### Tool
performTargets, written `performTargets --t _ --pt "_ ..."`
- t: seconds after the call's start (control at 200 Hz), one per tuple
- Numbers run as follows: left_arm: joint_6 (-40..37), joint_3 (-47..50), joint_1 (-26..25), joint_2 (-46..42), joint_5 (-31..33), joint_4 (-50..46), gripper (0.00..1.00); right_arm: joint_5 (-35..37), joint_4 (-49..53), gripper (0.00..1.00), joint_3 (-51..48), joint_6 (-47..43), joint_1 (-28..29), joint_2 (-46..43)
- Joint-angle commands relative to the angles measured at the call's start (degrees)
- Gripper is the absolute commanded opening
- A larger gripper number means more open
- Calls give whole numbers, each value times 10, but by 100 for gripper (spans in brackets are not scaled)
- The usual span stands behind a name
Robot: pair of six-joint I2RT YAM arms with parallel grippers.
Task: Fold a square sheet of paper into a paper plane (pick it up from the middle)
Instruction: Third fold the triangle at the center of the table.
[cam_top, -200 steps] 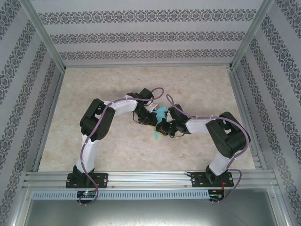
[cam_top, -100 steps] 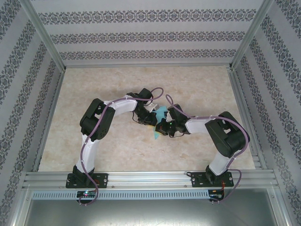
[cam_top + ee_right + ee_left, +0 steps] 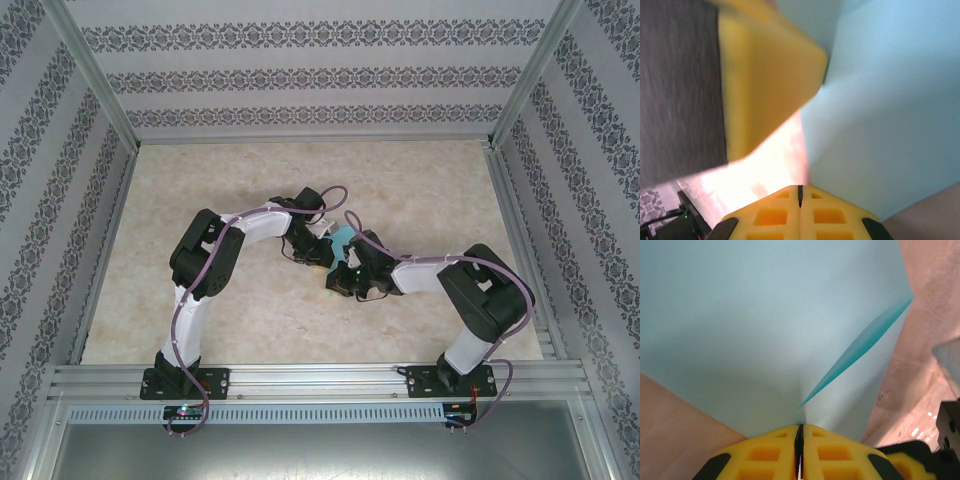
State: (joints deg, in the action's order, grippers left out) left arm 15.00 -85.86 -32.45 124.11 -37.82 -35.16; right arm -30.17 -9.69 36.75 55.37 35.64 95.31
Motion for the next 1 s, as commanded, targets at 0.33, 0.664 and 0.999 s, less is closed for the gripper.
performTargets --t 0.33,0.664,0.999 --pt "0 32 3 62 76 -27 13 7 -34 6 -77 46 -32 -106" --pt "0 32 4 61 74 -27 13 -2 -26 5 -53 49 -25 -63" --pt "0 35 4 64 72 -24 13 -9 -41 6 -31 51 -19 -37"
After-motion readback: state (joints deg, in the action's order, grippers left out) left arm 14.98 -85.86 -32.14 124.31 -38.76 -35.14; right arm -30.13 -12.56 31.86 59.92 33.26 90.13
